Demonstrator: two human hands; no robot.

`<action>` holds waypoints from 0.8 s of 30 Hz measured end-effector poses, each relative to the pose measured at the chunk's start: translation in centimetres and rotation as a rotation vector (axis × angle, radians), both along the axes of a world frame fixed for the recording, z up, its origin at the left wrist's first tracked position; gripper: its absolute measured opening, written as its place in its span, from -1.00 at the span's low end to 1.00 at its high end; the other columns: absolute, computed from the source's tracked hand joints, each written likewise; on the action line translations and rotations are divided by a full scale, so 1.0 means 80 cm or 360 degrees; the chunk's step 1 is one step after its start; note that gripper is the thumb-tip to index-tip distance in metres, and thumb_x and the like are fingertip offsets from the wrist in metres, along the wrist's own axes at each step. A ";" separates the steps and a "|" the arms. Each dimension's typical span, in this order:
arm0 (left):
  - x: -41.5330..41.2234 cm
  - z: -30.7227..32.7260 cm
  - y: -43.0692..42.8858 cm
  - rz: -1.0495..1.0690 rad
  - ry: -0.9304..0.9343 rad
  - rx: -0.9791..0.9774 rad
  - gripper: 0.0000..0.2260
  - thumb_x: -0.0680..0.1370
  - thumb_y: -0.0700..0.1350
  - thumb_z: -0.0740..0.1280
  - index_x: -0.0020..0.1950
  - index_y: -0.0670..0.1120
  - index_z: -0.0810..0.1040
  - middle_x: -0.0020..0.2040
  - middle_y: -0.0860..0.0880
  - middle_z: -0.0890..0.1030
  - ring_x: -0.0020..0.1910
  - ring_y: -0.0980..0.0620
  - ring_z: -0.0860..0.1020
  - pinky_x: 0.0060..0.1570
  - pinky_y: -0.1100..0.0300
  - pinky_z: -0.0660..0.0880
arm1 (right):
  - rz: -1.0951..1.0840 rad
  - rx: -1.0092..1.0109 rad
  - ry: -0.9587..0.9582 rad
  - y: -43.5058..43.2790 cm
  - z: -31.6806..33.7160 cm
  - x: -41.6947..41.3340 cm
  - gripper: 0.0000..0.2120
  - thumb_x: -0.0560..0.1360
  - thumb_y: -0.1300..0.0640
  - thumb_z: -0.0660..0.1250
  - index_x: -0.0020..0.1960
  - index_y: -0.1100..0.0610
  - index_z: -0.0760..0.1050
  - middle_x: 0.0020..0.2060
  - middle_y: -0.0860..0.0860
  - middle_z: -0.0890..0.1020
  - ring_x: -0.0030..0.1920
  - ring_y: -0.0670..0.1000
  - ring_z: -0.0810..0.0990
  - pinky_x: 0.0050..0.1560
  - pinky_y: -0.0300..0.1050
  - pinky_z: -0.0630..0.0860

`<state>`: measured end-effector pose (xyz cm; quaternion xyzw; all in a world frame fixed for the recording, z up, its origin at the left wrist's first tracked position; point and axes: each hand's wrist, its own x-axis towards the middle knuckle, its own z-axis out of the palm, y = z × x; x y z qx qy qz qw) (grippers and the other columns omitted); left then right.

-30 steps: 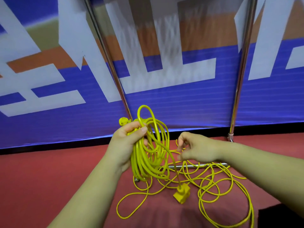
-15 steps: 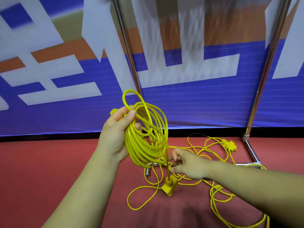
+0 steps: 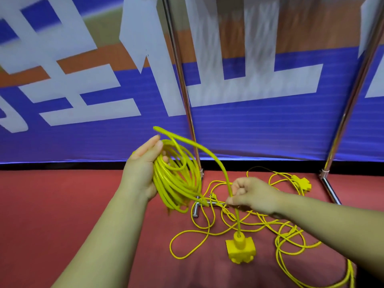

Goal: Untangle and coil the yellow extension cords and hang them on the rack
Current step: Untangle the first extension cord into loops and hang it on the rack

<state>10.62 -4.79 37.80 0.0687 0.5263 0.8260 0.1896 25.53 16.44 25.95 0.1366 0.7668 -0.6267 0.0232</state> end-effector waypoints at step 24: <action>0.080 -0.015 0.068 -0.0461 0.0209 -0.0313 -0.65 0.43 -0.26 0.44 0.21 -0.12 0.59 -0.27 -0.13 0.58 -0.44 0.00 0.49 -0.40 0.15 0.51 | -0.0557 -0.0518 0.0069 0.057 0.137 0.034 -0.86 0.53 0.34 0.38 0.05 0.18 0.56 -0.15 0.18 0.67 -0.05 0.15 0.74 -0.19 -0.10 0.68</action>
